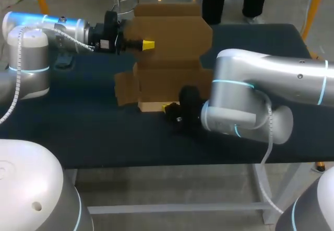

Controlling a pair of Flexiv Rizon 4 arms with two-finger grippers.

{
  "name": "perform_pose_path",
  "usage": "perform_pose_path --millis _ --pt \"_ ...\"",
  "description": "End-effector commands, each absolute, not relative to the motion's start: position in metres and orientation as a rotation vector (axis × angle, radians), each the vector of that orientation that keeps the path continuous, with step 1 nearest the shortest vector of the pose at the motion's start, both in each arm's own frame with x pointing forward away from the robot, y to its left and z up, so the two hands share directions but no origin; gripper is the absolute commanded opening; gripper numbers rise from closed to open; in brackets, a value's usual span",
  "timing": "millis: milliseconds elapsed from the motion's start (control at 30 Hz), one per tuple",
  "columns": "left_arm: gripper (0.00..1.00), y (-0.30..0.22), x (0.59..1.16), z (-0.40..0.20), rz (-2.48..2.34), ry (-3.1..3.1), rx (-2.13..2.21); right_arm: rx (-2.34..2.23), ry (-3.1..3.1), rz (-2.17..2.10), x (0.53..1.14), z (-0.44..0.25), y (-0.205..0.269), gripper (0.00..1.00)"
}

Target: Assemble the packaging by folding the flat box into shape, placing the metal phone stand inside, and closing the box properly

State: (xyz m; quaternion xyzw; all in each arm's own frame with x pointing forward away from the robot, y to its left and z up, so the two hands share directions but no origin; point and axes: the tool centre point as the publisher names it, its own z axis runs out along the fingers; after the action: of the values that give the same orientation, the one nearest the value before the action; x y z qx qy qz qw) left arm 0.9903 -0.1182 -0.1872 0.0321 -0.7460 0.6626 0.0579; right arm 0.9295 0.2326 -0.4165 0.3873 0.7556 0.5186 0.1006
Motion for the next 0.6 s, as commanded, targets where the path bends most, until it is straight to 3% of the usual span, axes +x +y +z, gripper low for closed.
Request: perform_pose_path --millis 33,600 --pt "0.00 -0.116 0.991 -0.188 2.005 -2.259 0.092 1.174 2.193 1.489 0.931 -0.421 0.238 0.00" --pt "0.00 -0.116 0.991 -0.188 2.005 -2.259 0.092 1.207 2.201 1.469 0.933 -0.433 0.238 0.00"
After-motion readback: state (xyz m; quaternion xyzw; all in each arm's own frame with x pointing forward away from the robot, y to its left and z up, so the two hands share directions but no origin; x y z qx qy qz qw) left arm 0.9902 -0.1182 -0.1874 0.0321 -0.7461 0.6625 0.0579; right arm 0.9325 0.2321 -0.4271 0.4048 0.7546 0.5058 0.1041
